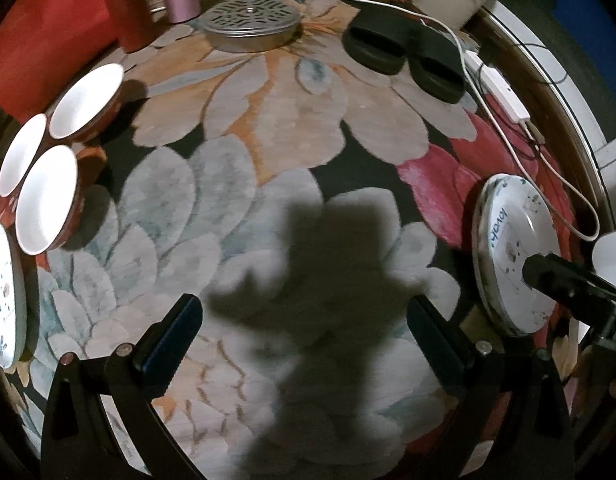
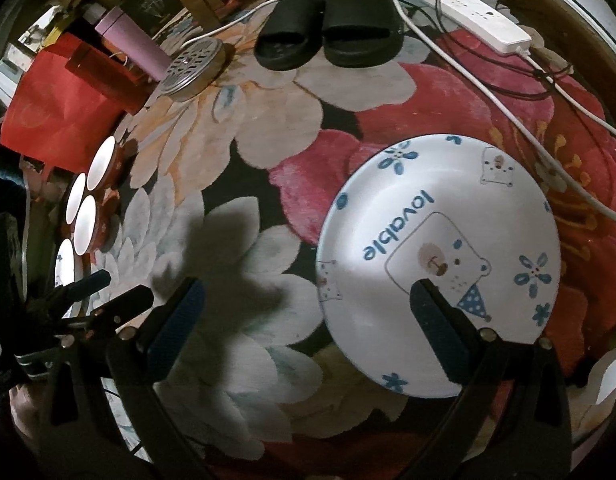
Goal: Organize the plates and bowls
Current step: 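Move the left tool back toward the bowls and small bear plate, then grasp the rim of the small bear plate with the left tool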
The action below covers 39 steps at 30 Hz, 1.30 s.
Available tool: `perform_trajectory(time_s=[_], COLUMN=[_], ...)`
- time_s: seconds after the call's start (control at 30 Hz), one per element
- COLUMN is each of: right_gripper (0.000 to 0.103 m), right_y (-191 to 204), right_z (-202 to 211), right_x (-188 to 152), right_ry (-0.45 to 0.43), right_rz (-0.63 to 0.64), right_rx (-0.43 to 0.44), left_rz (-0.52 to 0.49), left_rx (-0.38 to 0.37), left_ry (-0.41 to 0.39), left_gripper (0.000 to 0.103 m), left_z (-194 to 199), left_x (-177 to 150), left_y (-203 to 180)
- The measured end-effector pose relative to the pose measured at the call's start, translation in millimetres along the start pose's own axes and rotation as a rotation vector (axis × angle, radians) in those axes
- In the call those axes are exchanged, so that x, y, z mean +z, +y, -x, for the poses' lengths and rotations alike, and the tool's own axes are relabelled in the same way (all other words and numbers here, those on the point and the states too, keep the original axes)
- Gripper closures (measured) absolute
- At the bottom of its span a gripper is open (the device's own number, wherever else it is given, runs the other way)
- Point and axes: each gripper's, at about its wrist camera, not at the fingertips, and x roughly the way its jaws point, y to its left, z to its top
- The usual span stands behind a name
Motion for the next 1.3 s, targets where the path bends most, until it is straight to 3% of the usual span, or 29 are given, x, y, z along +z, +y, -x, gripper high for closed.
perform_trajectory(time_s=[0.8, 1.3], right_gripper=[0.000, 0.000], right_y=[83, 177], right_z=[-37, -66], right_x=[-4, -23], right_ry=[0.063, 0.143], right_rz=[0.146, 0.335], right_rx=[0.056, 0.130], left_rz=[0.233, 0.314], left_rx=[0.057, 0.151], left_ry=[-0.086, -0.185], left_gripper=[0.001, 0.001], left_z=[24, 62], left_x=[-29, -47], left_y=[124, 248])
